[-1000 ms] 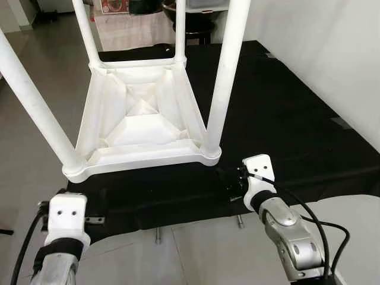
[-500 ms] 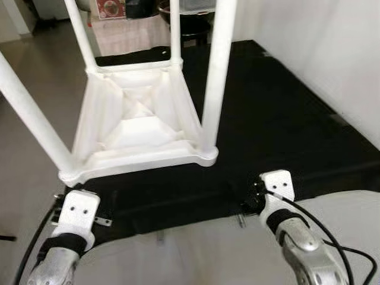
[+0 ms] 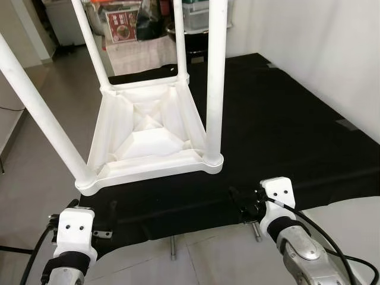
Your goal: Building children table
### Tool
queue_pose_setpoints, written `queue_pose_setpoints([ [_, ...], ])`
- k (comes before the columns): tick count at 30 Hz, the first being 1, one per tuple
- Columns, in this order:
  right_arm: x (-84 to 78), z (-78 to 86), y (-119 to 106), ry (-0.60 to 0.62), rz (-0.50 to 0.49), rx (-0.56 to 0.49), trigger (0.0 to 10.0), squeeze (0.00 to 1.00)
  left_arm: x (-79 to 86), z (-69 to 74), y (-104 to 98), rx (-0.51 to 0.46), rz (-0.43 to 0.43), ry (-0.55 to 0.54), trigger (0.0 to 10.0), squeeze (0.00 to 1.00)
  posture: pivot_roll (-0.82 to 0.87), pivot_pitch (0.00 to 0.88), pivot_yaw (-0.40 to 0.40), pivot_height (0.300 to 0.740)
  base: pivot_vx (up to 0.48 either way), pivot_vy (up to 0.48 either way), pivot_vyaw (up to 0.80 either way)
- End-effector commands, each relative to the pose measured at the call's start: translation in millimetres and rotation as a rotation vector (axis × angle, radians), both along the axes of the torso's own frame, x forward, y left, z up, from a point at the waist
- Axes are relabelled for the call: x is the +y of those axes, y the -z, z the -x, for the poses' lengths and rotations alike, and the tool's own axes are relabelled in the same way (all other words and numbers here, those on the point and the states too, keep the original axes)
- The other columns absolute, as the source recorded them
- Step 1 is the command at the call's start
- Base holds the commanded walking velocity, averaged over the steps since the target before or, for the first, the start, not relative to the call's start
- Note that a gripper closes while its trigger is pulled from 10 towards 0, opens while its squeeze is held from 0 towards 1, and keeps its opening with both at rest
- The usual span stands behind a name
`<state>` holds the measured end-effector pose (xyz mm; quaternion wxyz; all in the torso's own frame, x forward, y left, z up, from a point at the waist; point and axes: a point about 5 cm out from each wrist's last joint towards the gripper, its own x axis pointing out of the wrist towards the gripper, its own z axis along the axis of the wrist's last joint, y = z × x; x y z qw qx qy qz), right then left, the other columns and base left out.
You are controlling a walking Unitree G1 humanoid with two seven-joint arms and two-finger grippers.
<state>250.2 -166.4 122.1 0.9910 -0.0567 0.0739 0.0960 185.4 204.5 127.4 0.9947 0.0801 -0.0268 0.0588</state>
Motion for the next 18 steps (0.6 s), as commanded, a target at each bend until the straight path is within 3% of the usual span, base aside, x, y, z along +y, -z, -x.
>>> queue_pose_setpoints([
  [1, 1.3, 0.1, 1.3, -0.003, 0.007, 0.011, 10.0, 0.00, 0.9, 0.6, 2.9, 0.008, 0.020, 0.008, 10.0, 0.00, -0.09, 0.063, 0.023, 0.740, 0.000, 0.000, 0.00],
  [18, -0.2, 0.2, 3.4, -0.003, 0.017, 0.038, 10.0, 0.00, 1.2, -1.4, 1.8, -0.015, 0.046, 0.030, 10.0, 0.00, -0.10, 0.078, 0.006, 0.740, 0.000, 0.000, 0.00],
])
